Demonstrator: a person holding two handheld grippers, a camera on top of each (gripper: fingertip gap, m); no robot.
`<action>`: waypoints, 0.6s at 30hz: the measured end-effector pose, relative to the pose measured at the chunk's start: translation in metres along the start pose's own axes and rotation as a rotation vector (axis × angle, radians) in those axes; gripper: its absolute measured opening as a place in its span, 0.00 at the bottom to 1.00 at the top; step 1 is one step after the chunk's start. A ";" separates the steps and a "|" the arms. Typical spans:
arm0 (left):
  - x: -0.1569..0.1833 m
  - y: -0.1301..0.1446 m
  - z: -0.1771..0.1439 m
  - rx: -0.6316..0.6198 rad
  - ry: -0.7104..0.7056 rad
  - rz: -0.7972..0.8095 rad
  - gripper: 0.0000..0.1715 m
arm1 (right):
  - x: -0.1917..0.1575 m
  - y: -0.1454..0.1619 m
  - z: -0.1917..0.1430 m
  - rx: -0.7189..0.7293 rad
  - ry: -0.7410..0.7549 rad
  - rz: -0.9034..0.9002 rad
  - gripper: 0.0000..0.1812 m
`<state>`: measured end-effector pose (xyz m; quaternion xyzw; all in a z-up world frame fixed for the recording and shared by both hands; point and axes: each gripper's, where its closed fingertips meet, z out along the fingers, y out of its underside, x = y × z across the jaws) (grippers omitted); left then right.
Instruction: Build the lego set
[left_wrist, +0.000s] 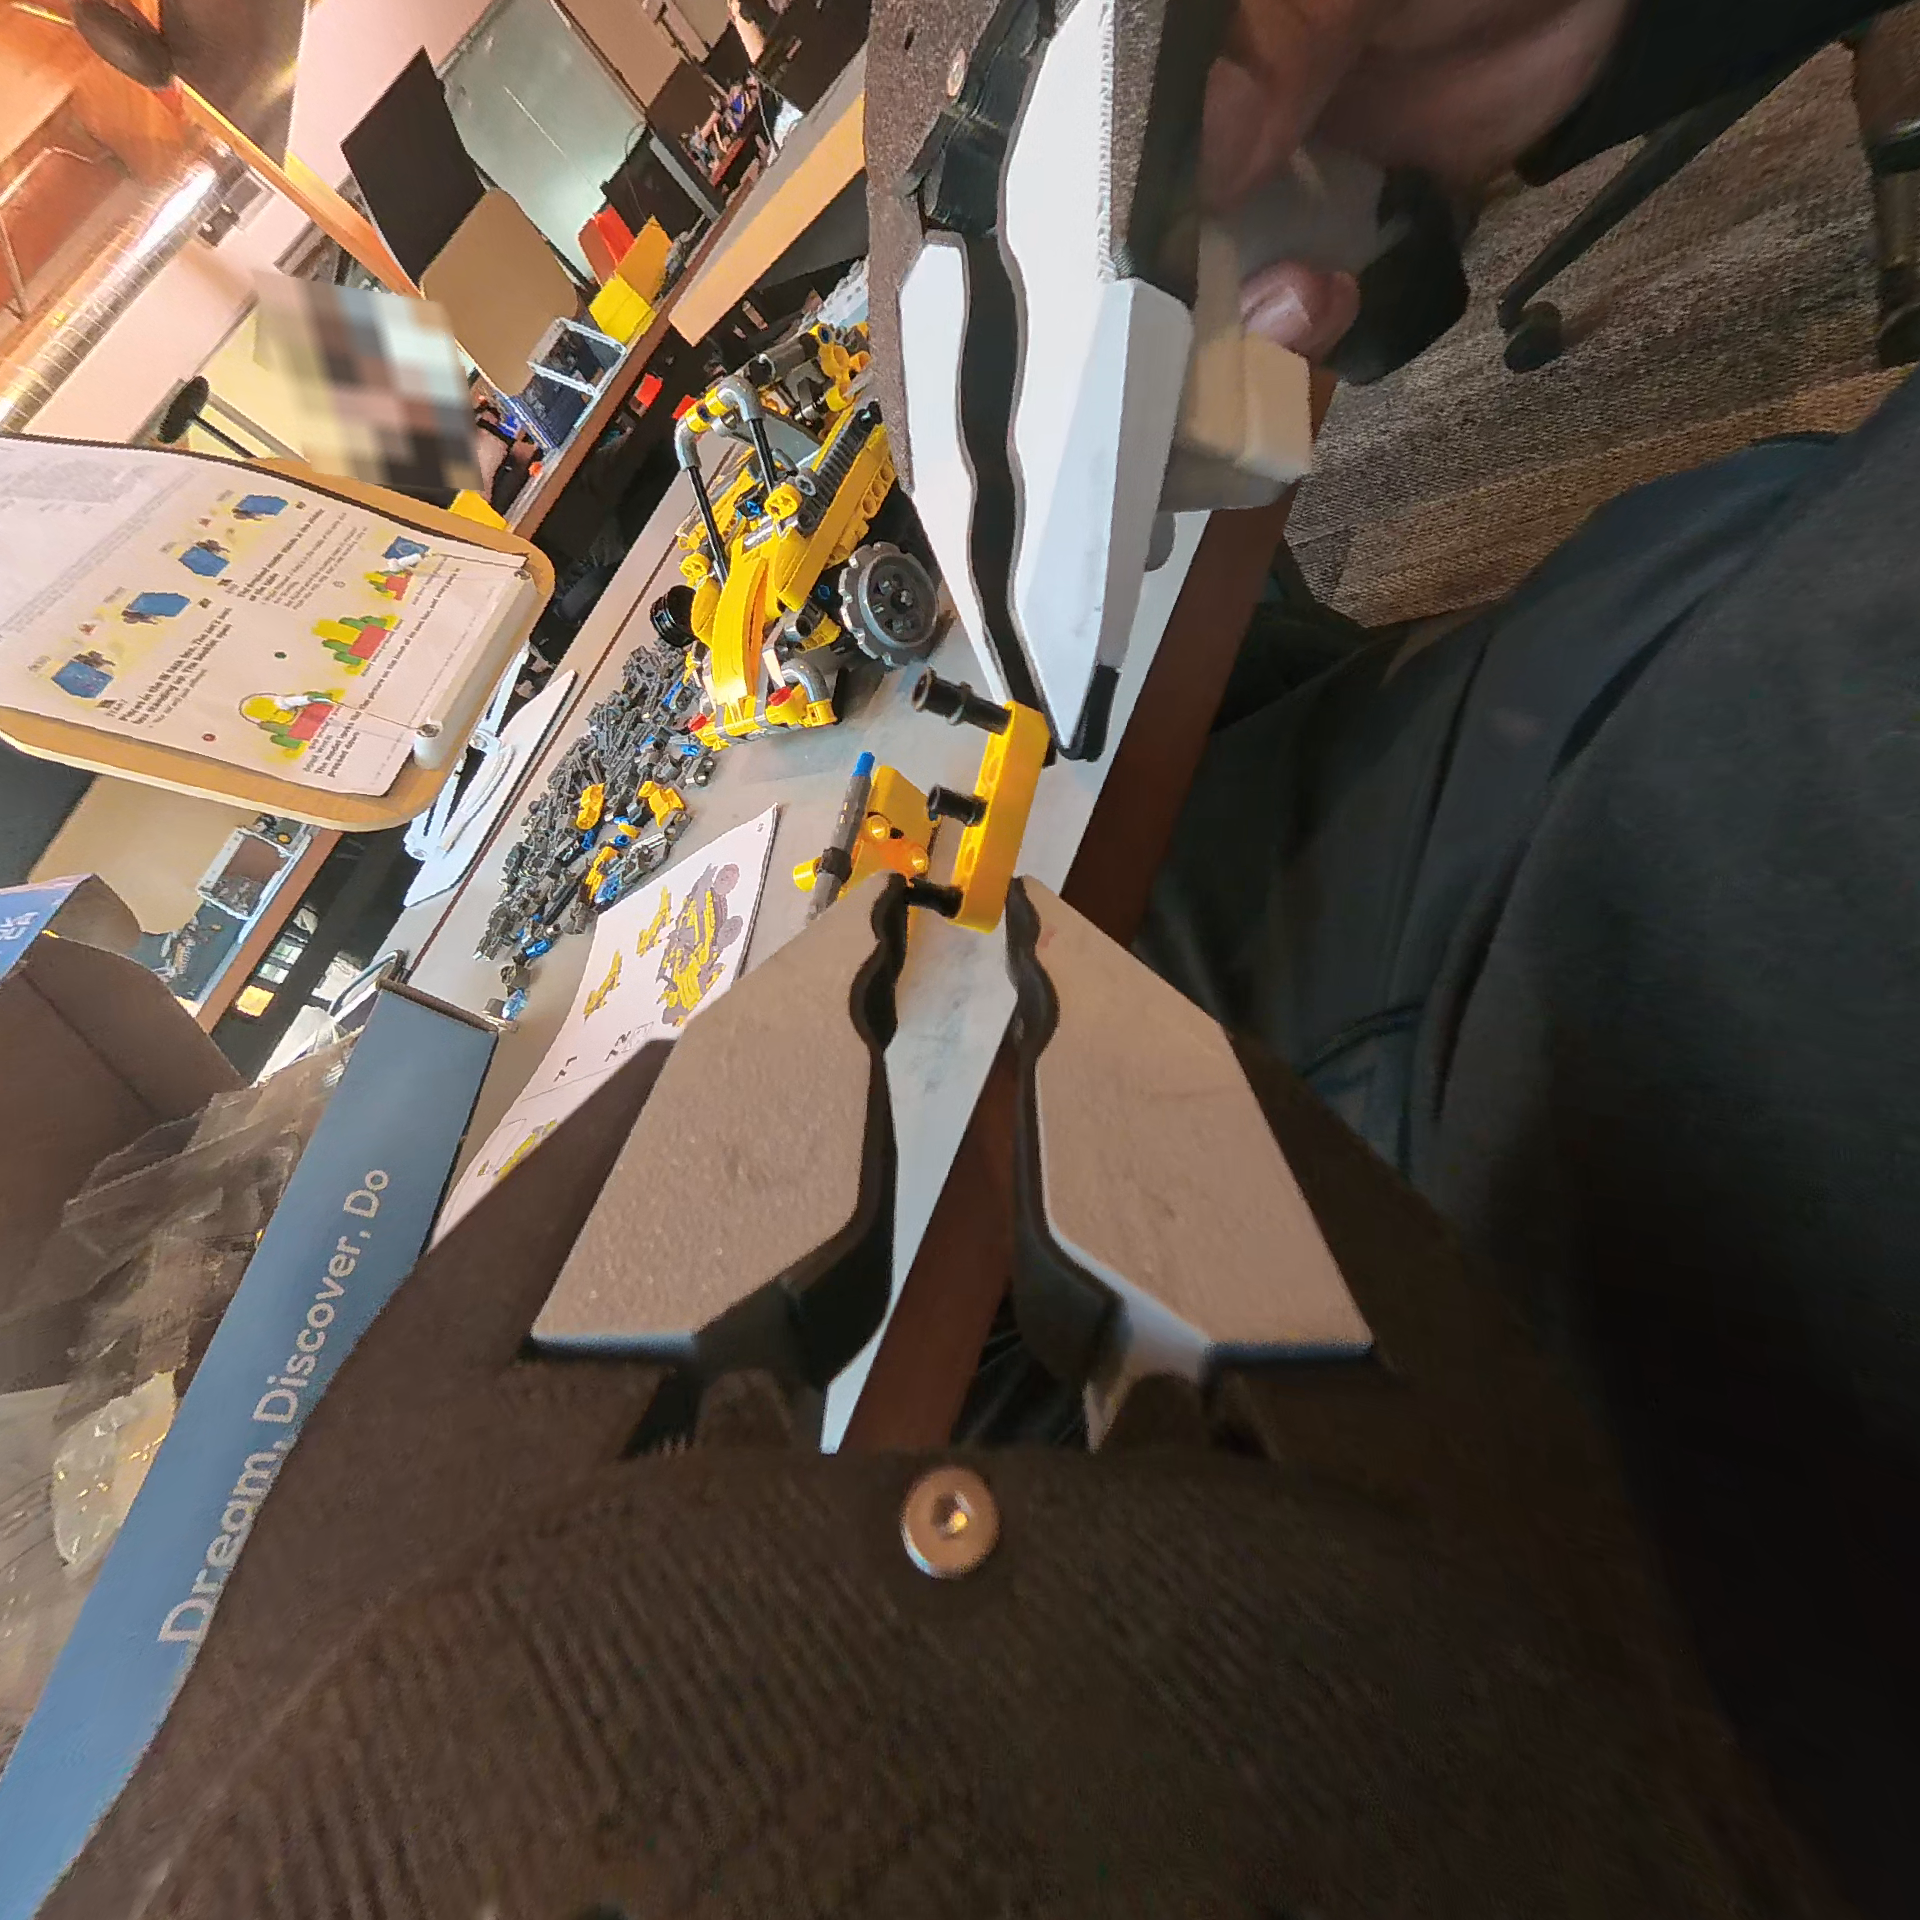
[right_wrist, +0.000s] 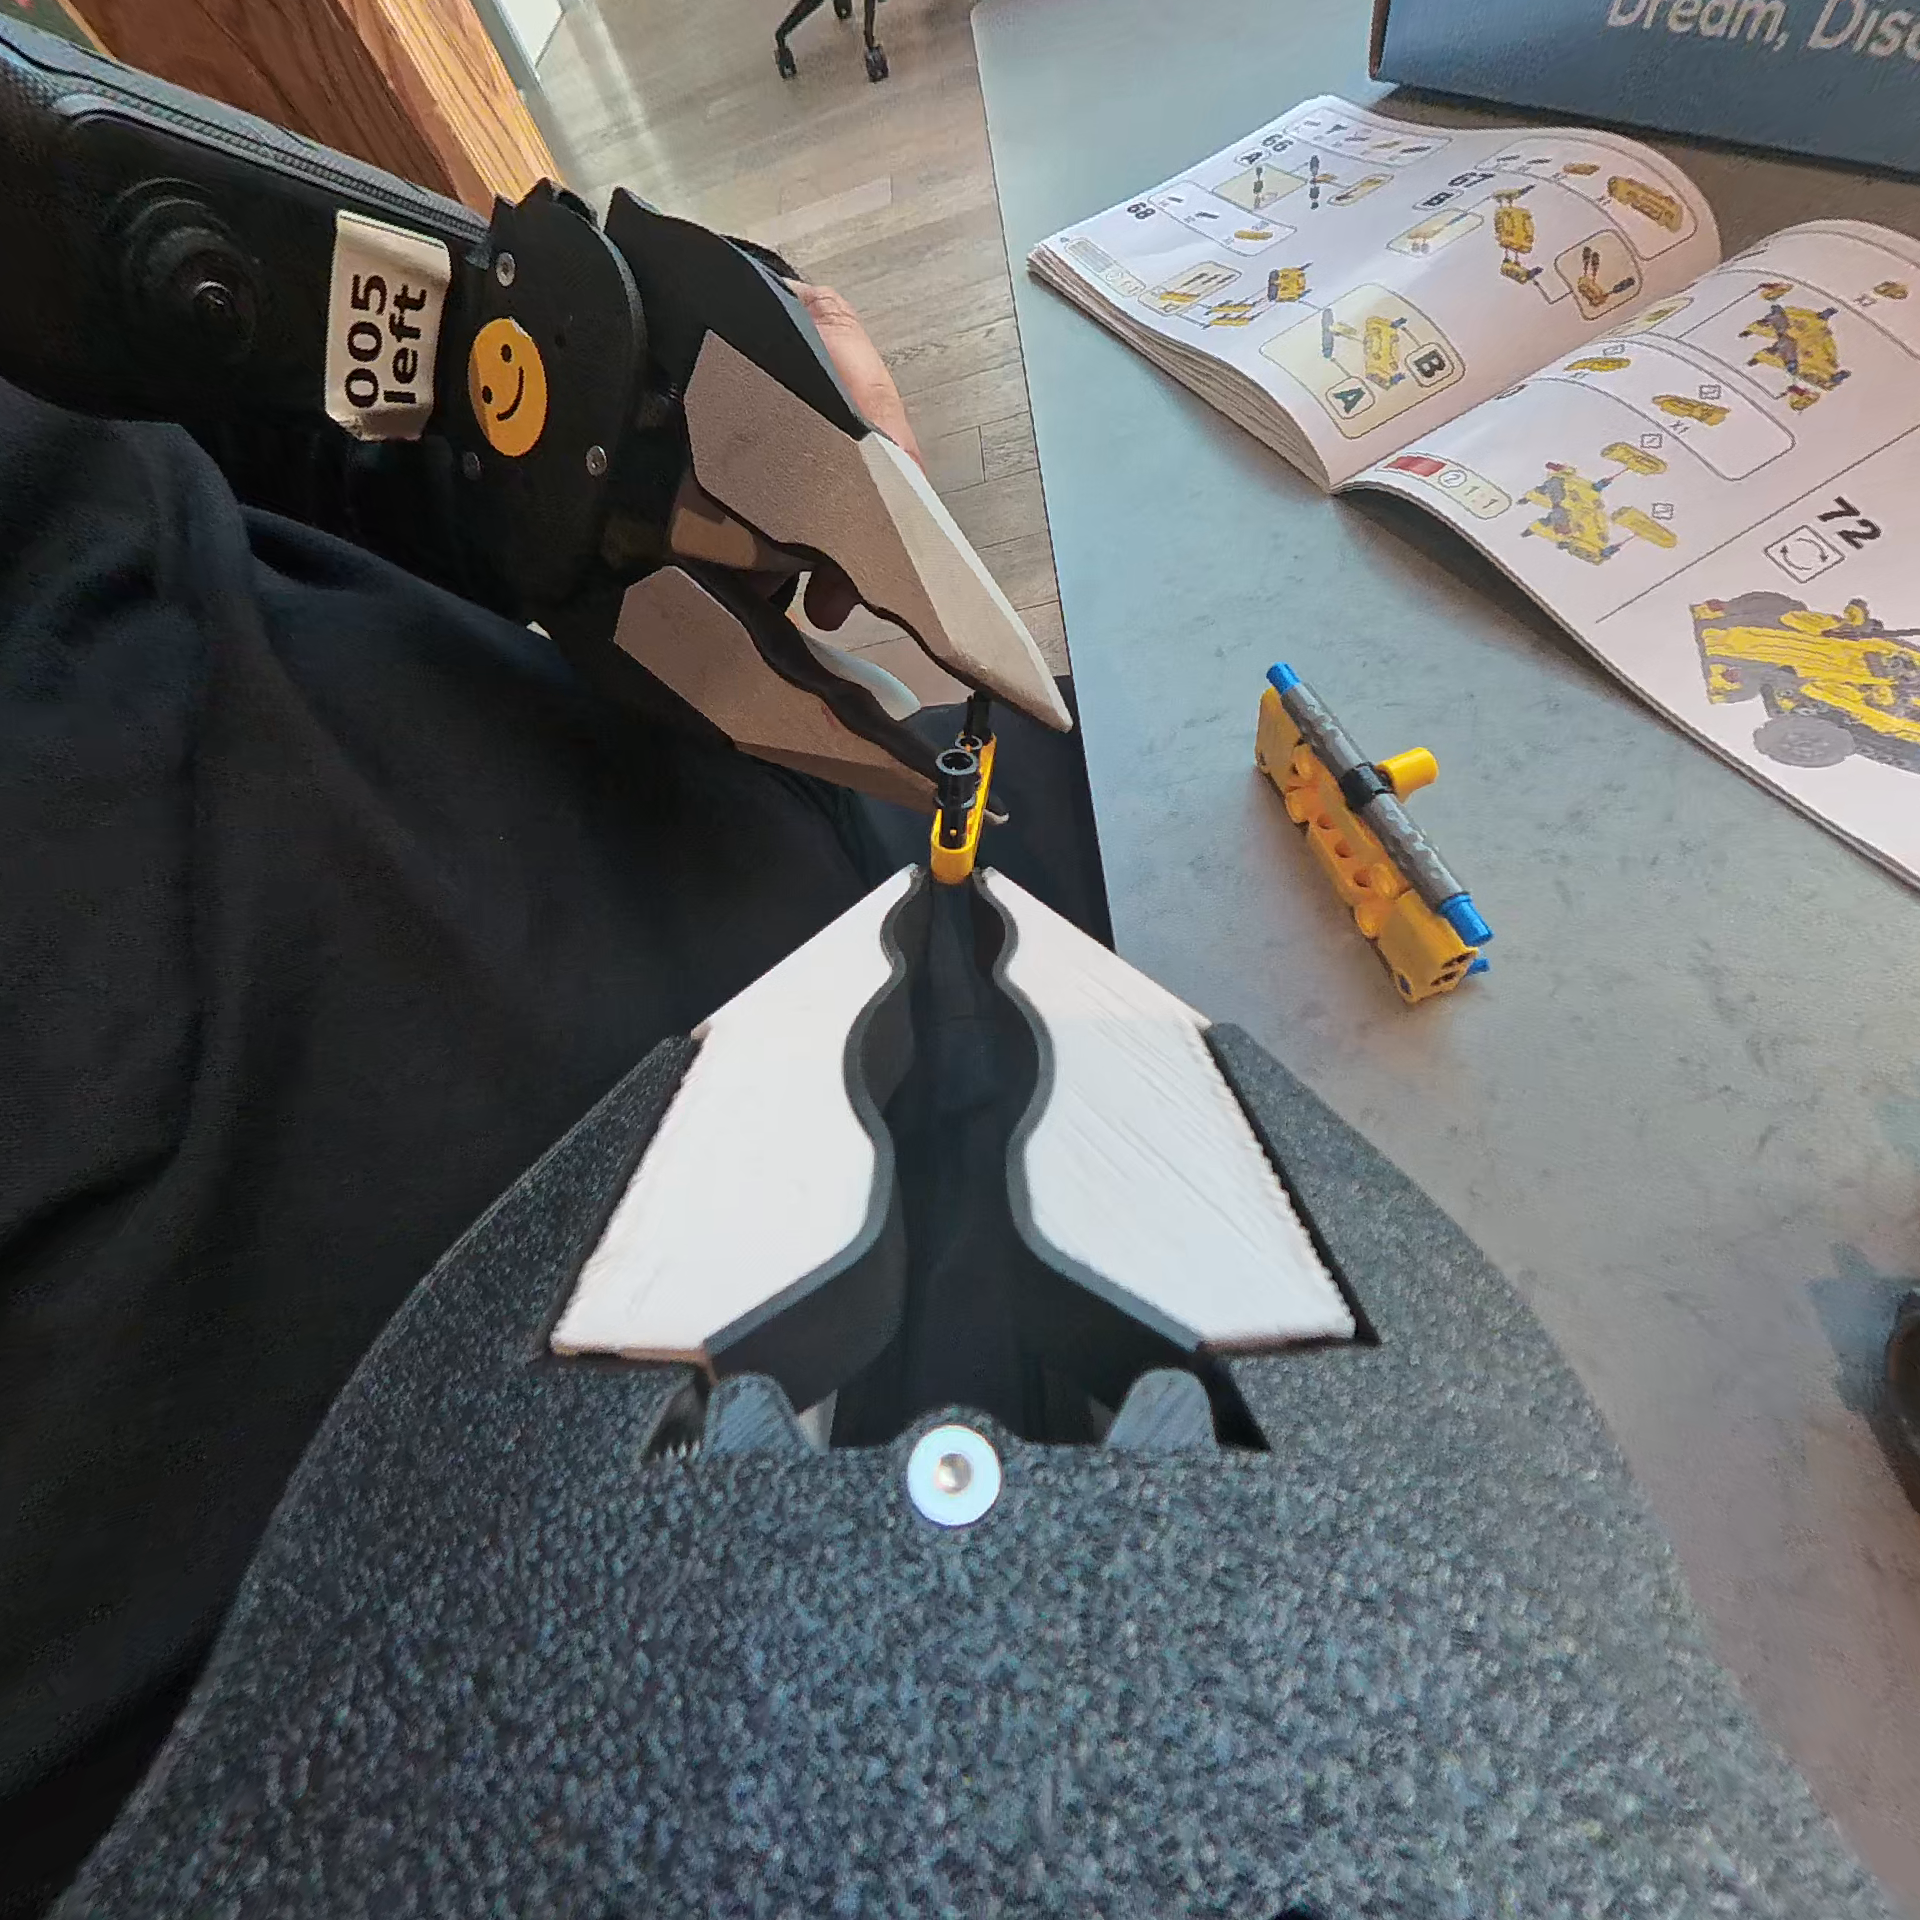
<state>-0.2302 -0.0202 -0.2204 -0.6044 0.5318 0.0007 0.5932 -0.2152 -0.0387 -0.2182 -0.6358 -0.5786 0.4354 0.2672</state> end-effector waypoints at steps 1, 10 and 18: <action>0.000 0.001 0.000 -0.003 0.001 -0.001 0.09 | 0.000 0.000 0.000 -0.002 -0.001 0.003 0.04; 0.004 0.004 0.002 -0.019 0.024 -0.006 0.09 | 0.001 0.003 0.002 -0.014 -0.004 0.004 0.05; 0.008 0.005 0.004 -0.025 0.037 -0.007 0.09 | 0.003 0.002 -0.001 -0.011 0.016 -0.008 0.05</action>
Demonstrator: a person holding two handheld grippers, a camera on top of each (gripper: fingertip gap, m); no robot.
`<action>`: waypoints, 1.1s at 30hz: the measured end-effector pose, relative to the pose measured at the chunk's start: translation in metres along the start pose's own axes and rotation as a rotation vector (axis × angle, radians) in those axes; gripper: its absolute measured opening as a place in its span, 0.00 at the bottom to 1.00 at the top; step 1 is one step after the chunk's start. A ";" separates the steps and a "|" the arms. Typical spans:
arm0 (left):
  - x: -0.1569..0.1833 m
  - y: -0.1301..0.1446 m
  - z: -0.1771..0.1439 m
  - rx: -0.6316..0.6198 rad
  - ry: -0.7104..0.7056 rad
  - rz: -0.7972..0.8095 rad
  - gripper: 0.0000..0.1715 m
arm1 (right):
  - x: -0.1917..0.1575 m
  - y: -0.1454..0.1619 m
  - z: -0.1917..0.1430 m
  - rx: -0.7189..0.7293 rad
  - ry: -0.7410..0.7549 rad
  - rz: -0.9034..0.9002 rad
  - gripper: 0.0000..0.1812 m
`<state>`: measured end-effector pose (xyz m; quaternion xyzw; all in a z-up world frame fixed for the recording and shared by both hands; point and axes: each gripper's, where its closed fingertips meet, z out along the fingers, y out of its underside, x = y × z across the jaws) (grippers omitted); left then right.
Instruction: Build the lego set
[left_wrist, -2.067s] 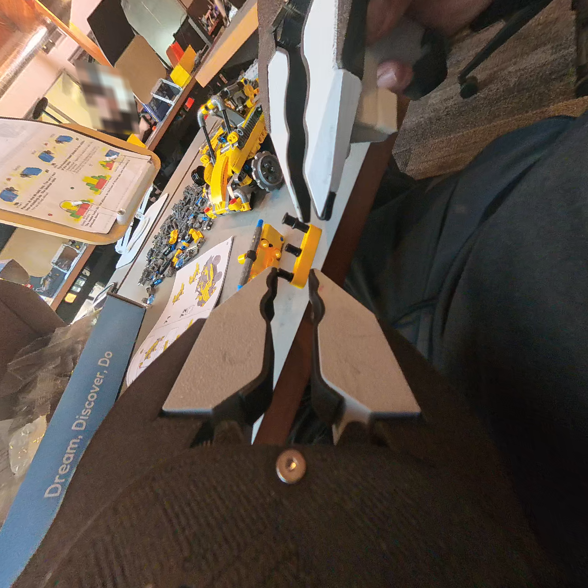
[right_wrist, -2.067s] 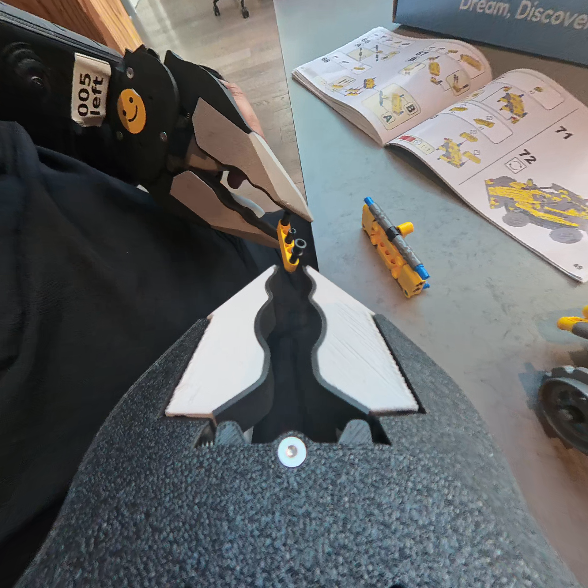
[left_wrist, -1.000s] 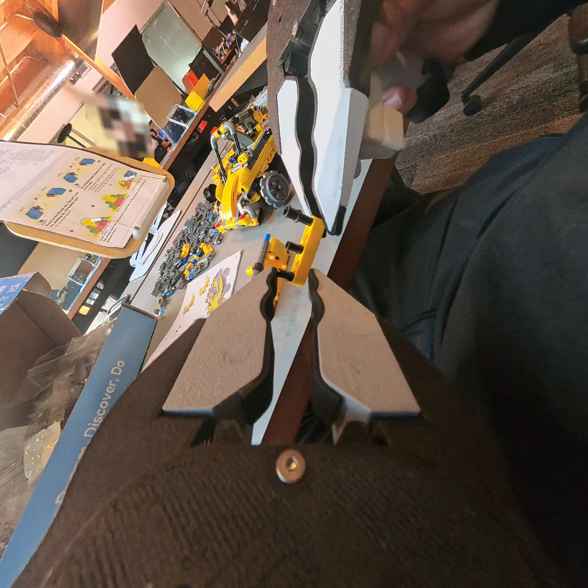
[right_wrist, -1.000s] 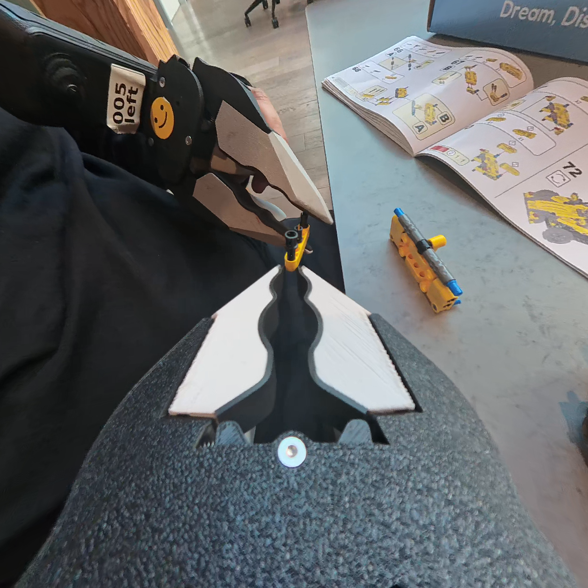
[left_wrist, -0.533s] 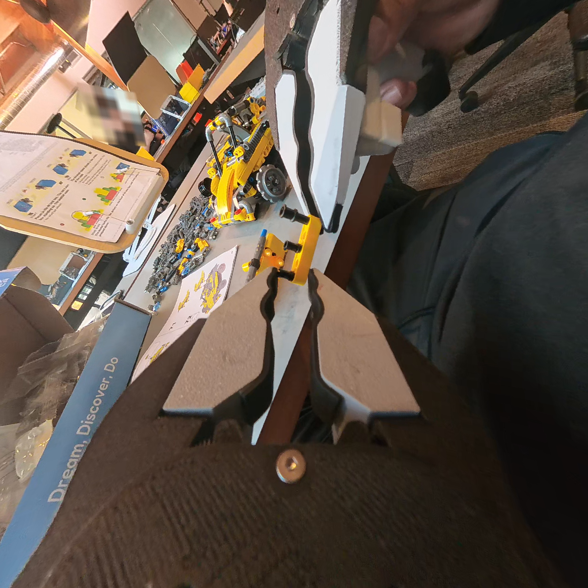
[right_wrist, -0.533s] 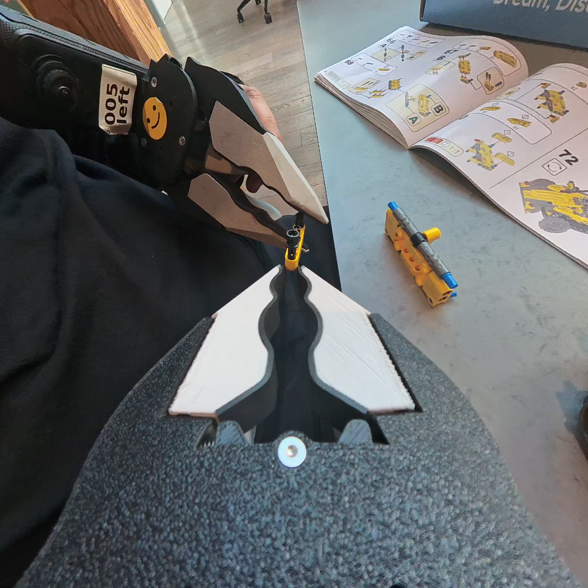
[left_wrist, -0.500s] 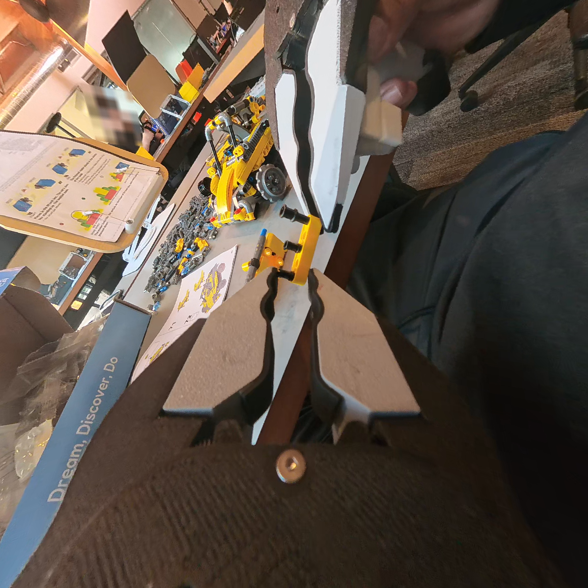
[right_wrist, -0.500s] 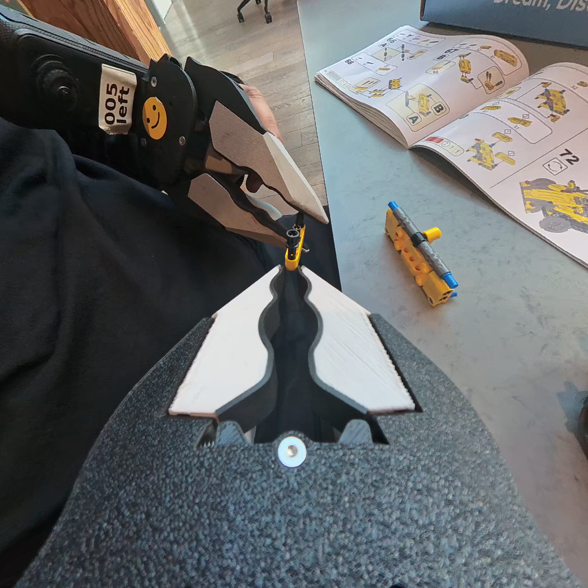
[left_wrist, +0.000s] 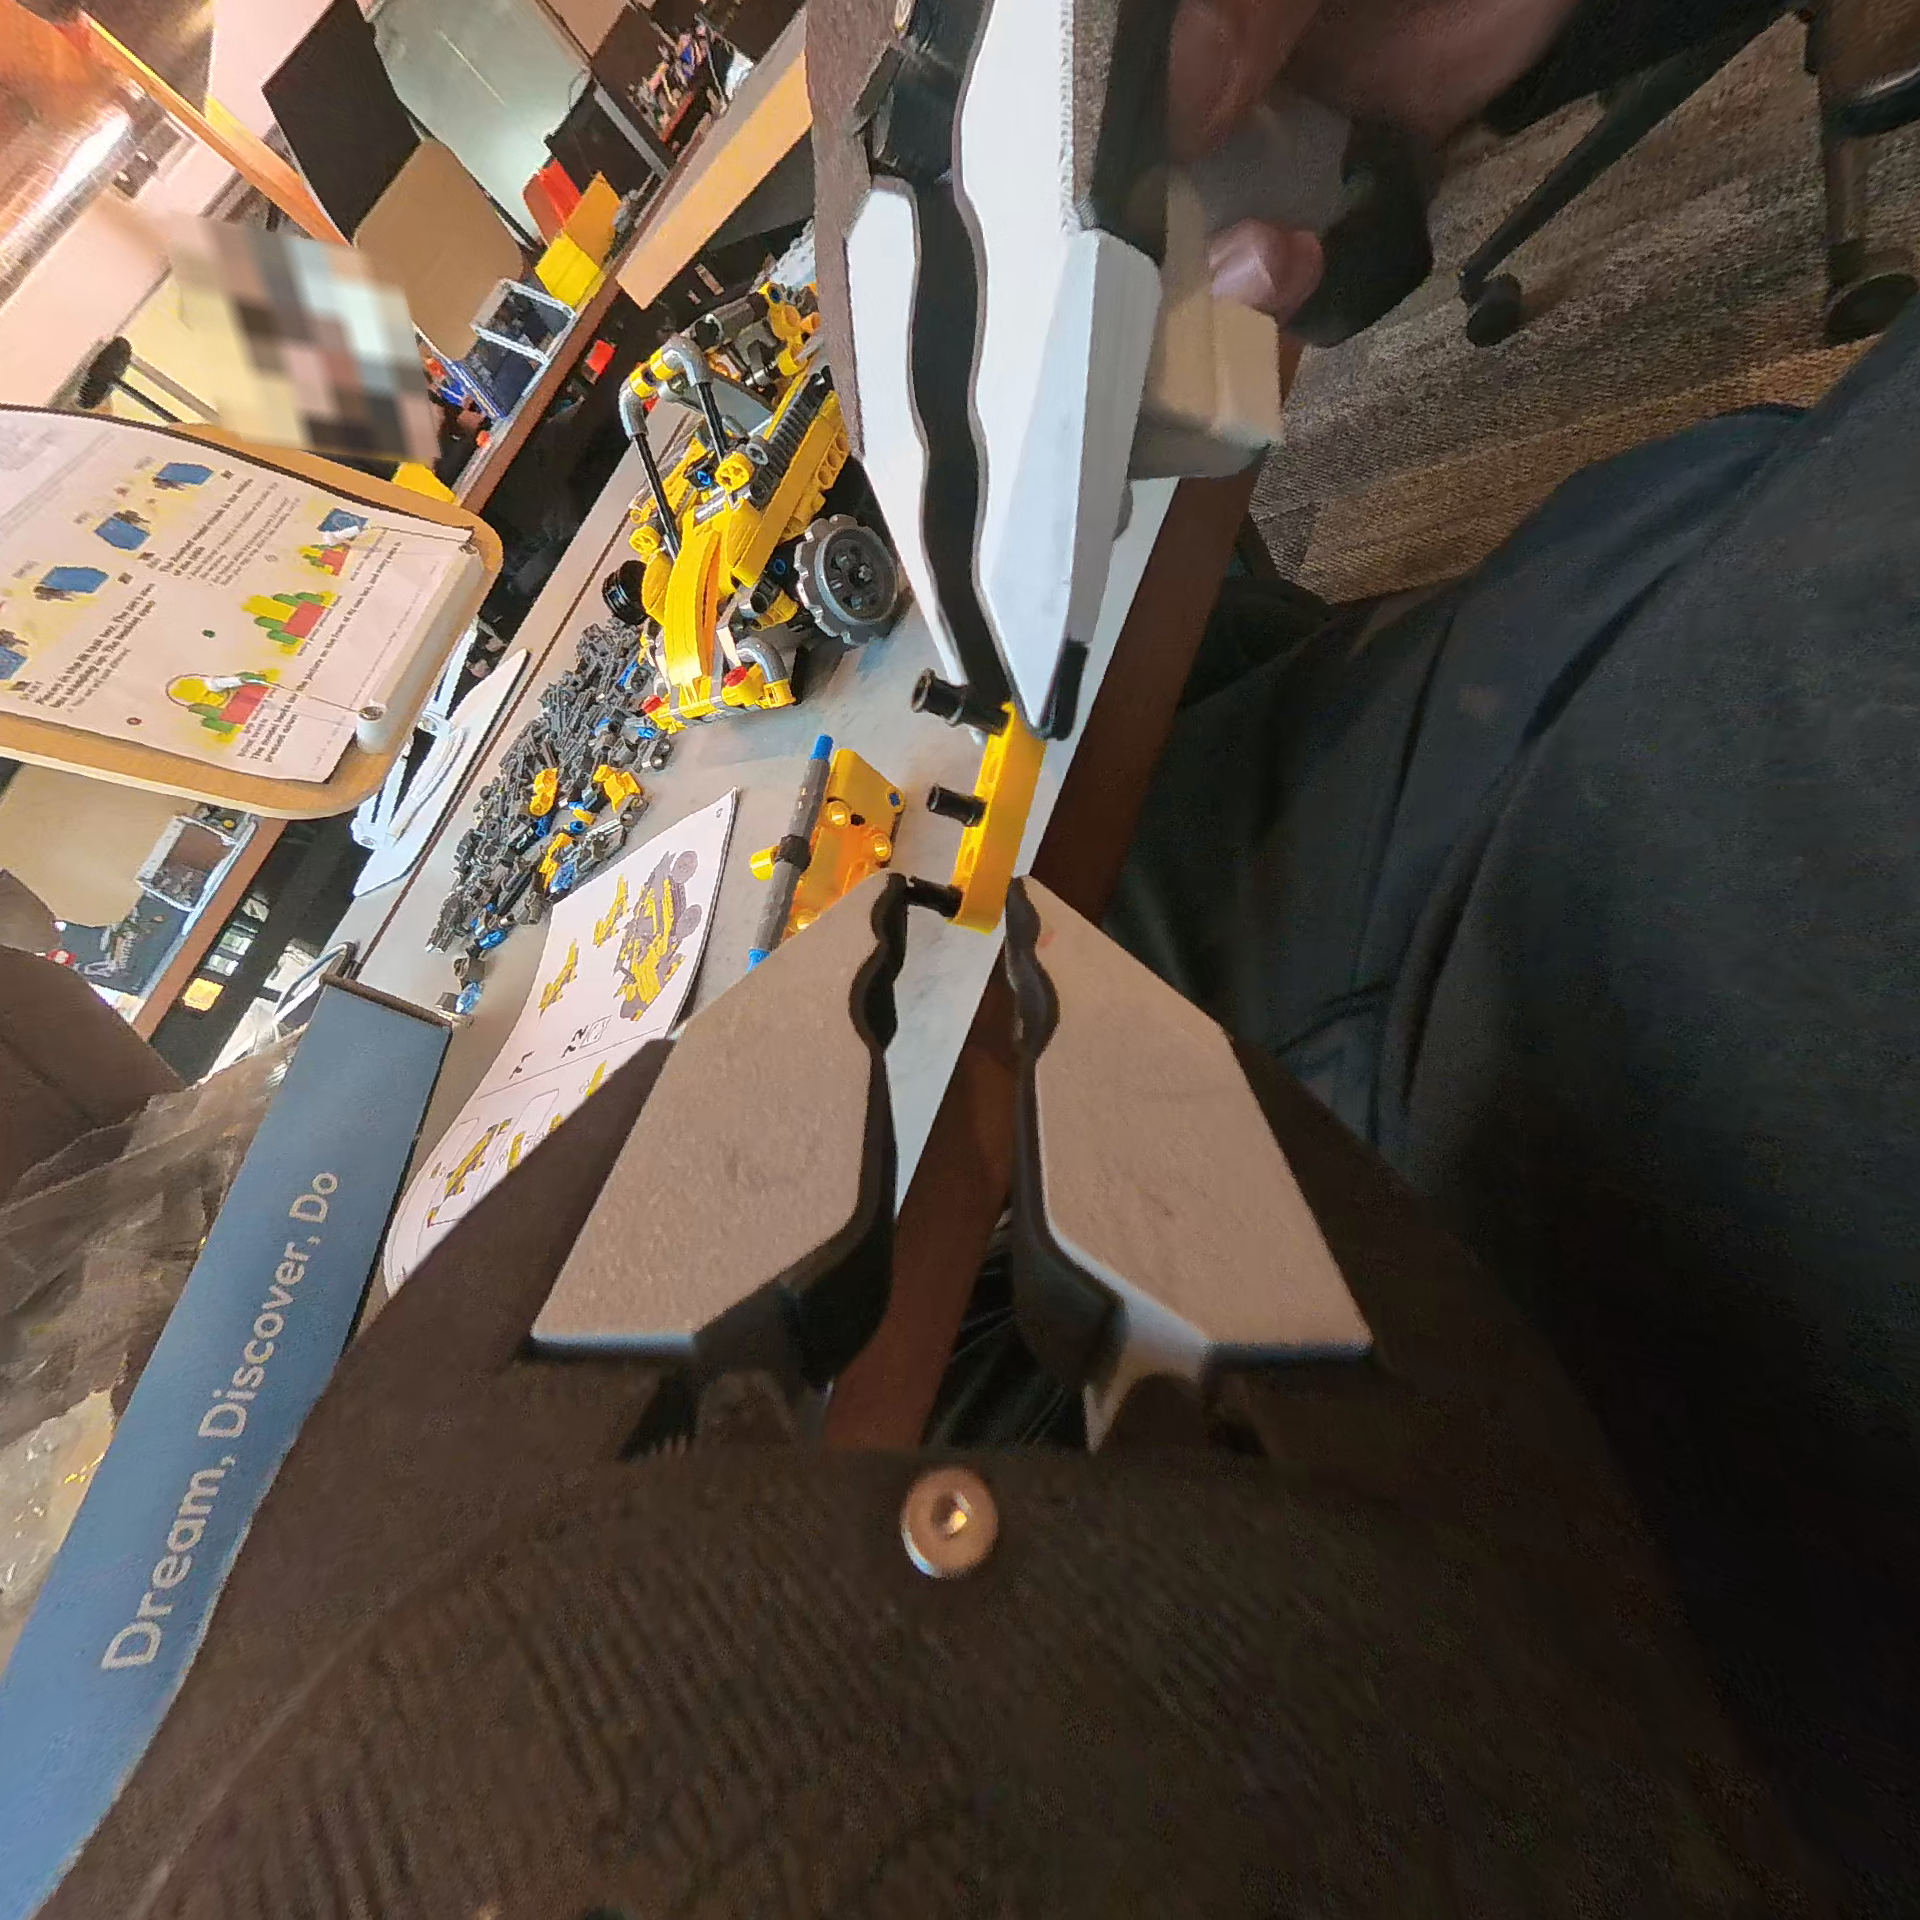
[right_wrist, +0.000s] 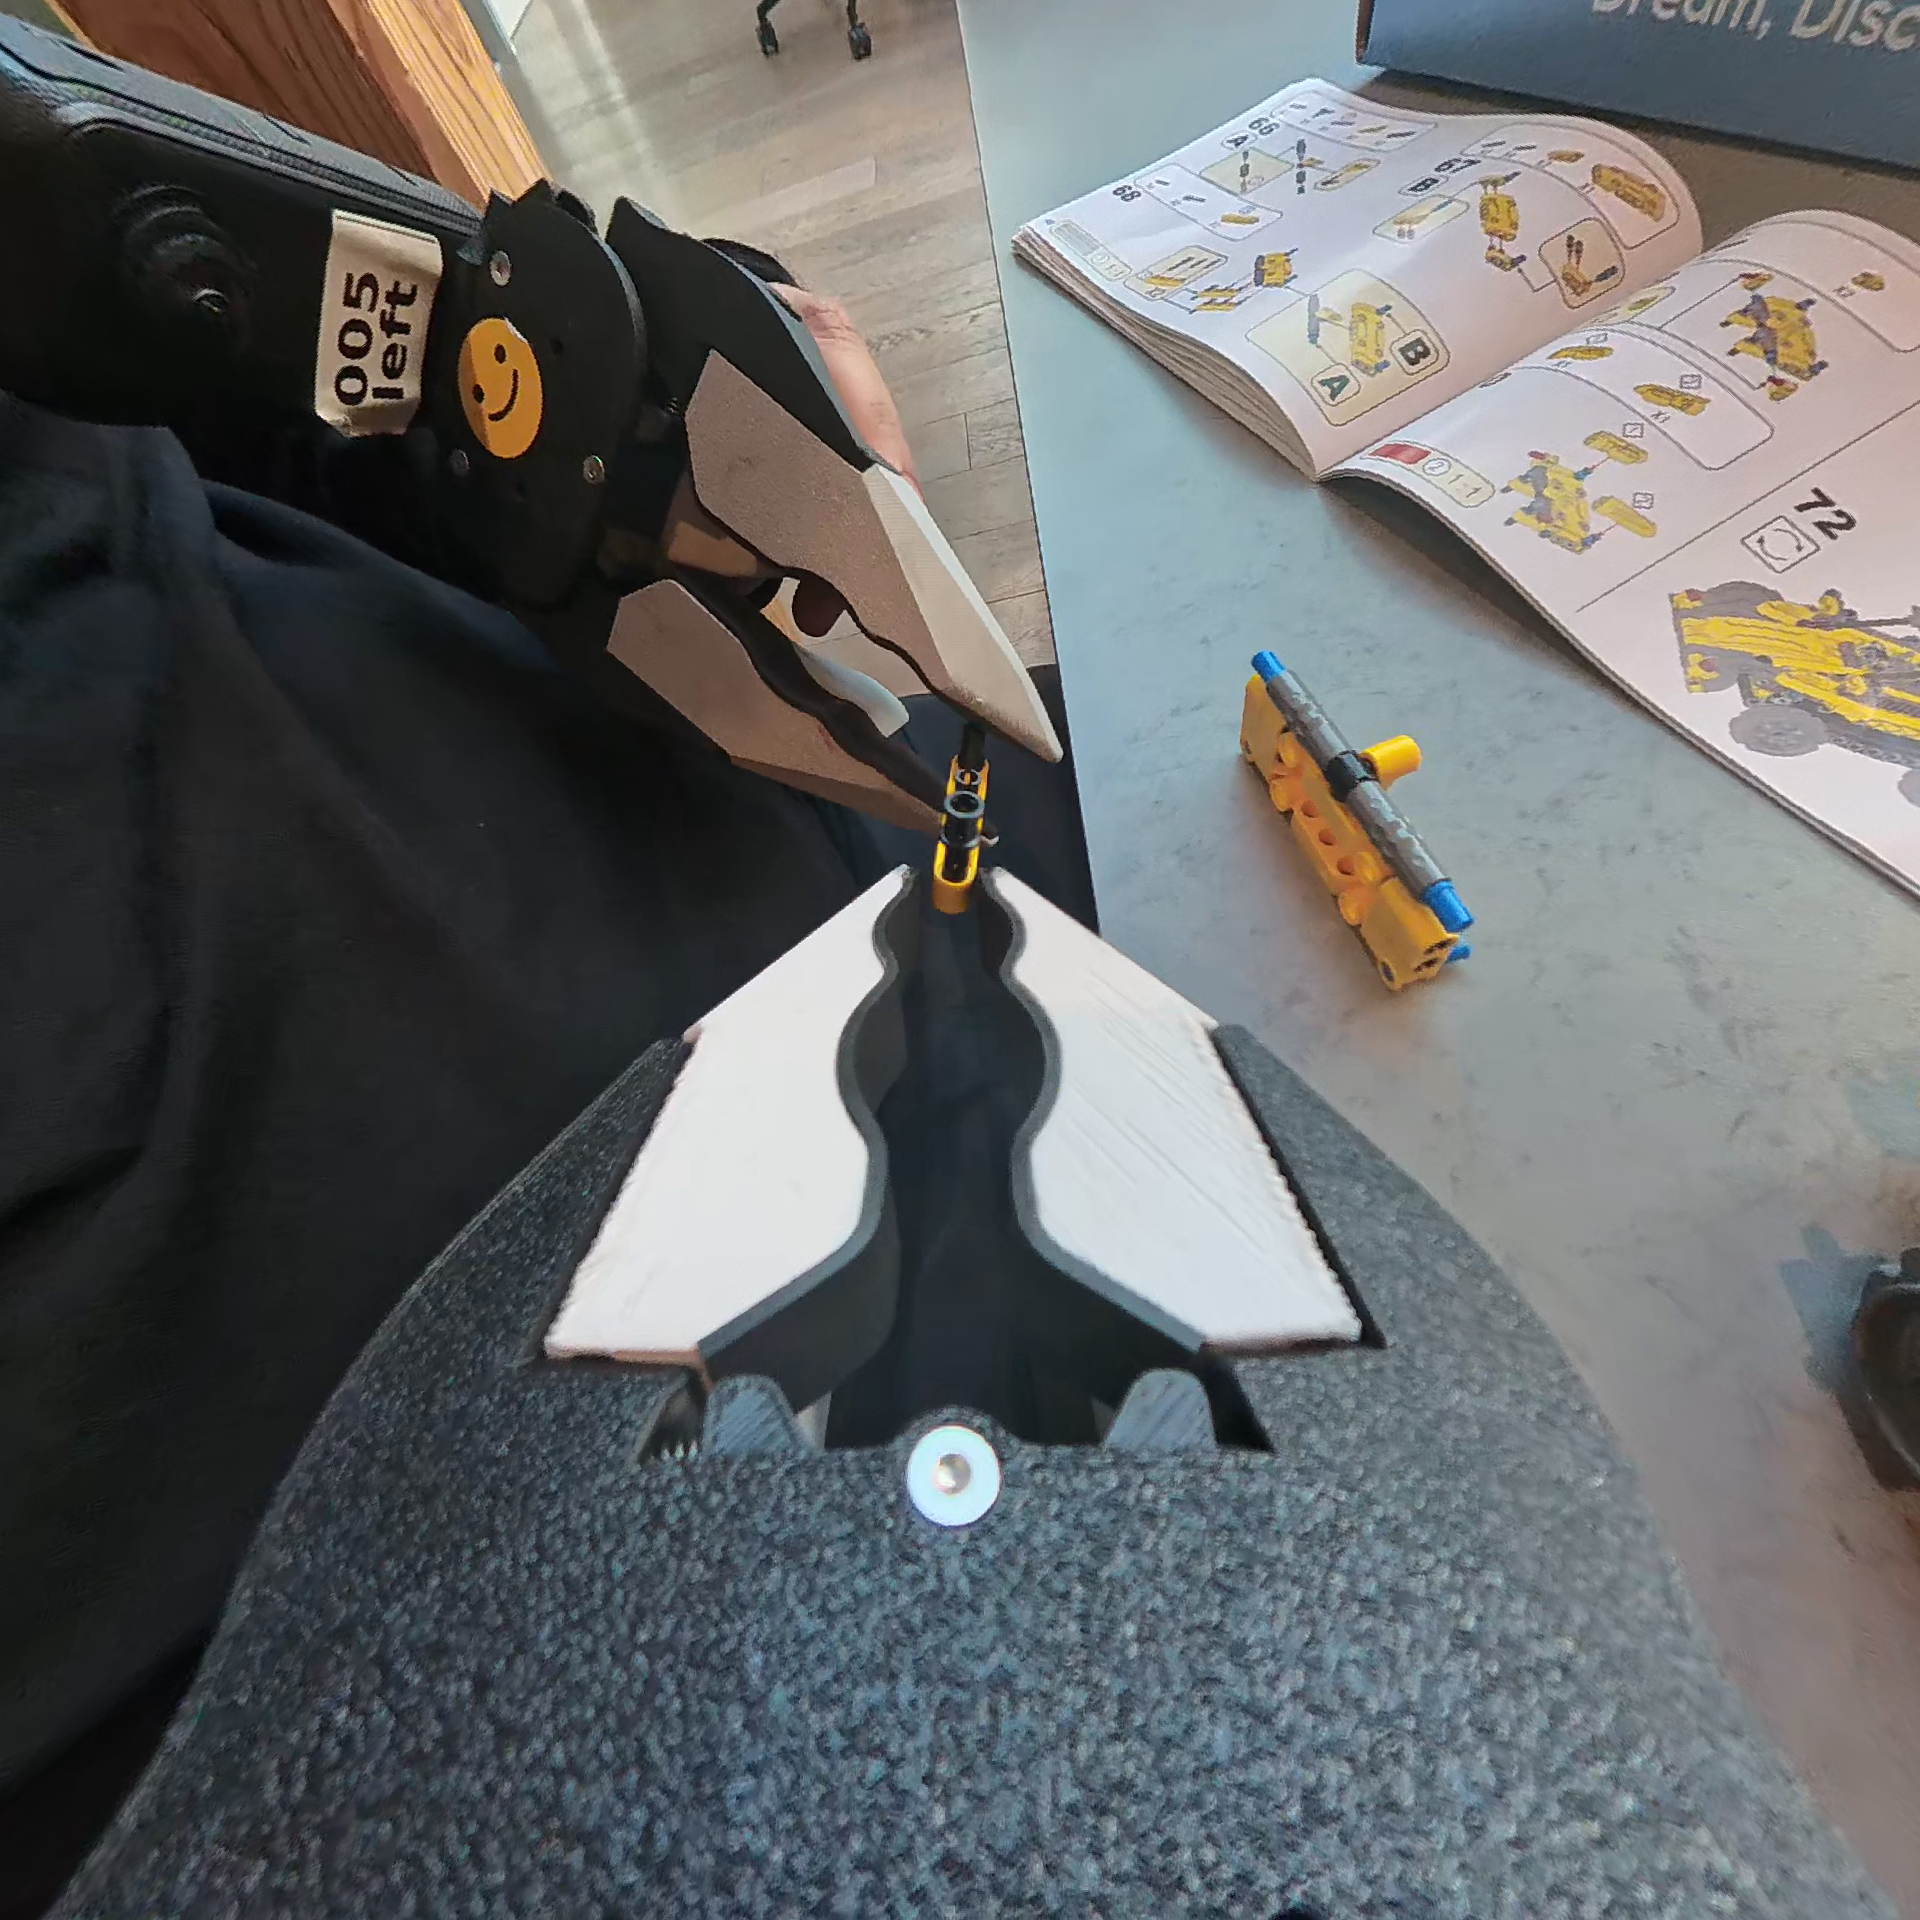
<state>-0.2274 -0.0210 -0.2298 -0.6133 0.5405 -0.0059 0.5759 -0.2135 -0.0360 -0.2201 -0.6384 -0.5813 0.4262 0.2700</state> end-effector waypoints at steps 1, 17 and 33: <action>0.000 0.000 0.000 0.000 0.001 -0.001 0.09 | 0.001 0.000 -0.001 -0.001 0.007 -0.002 0.06; 0.003 0.002 0.000 -0.003 0.036 -0.045 0.09 | 0.002 -0.012 -0.001 -0.120 0.333 -0.456 0.23; 0.007 0.003 -0.001 -0.013 0.088 -0.096 0.09 | 0.012 0.000 0.007 -0.251 0.474 -0.609 0.14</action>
